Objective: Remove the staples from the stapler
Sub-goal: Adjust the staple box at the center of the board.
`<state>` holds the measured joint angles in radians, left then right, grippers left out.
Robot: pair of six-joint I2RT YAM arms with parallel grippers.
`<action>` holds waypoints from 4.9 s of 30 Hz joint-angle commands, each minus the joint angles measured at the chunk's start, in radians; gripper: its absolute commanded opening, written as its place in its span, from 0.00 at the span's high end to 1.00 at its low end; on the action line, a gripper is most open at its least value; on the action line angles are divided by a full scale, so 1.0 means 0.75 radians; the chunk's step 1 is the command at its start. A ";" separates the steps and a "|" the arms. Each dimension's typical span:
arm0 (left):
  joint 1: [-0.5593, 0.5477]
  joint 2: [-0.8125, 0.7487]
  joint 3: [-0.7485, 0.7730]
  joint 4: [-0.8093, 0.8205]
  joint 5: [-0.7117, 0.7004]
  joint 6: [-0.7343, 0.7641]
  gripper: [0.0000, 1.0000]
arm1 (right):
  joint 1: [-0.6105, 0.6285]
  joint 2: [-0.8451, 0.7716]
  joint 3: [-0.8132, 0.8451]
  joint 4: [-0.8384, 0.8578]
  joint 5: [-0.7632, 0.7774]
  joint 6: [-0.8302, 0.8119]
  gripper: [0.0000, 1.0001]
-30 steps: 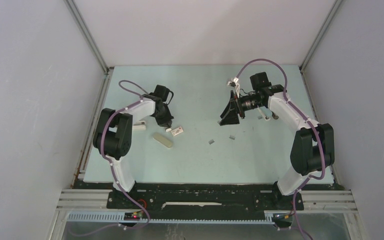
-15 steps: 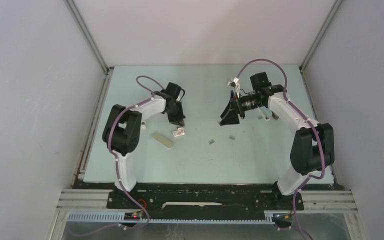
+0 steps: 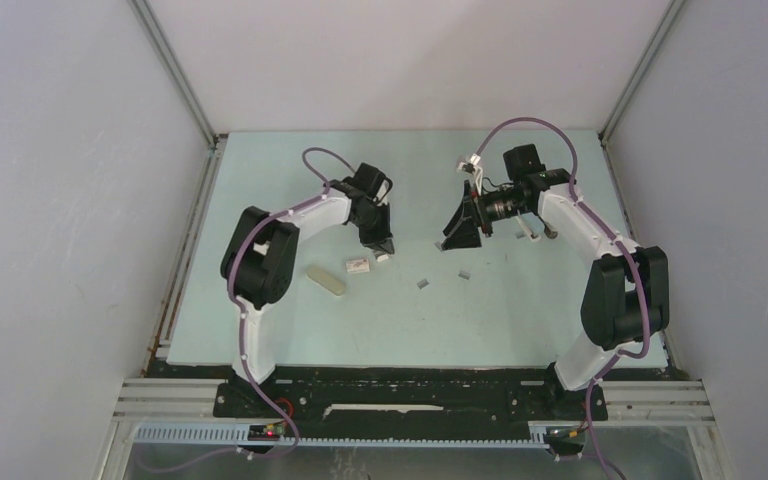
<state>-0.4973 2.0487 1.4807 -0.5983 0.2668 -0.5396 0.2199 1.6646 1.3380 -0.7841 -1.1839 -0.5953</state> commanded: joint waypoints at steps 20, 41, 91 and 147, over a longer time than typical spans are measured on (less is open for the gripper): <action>0.033 -0.257 -0.103 0.078 -0.263 -0.077 0.86 | -0.019 0.003 0.007 -0.006 -0.040 -0.028 0.29; 0.033 -0.052 -0.014 0.024 -0.218 -0.024 0.86 | -0.019 0.014 0.006 -0.004 -0.035 -0.029 0.29; 0.037 -0.125 -0.129 0.074 -0.288 -0.084 0.72 | -0.027 0.016 0.006 -0.019 -0.044 -0.047 0.29; -0.119 0.023 0.213 -0.116 -0.047 0.570 1.00 | -0.032 0.028 0.006 -0.021 -0.048 -0.049 0.29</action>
<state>-0.5850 2.0491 1.5753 -0.6907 0.1661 -0.1734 0.2031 1.6859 1.3380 -0.7952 -1.1919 -0.6086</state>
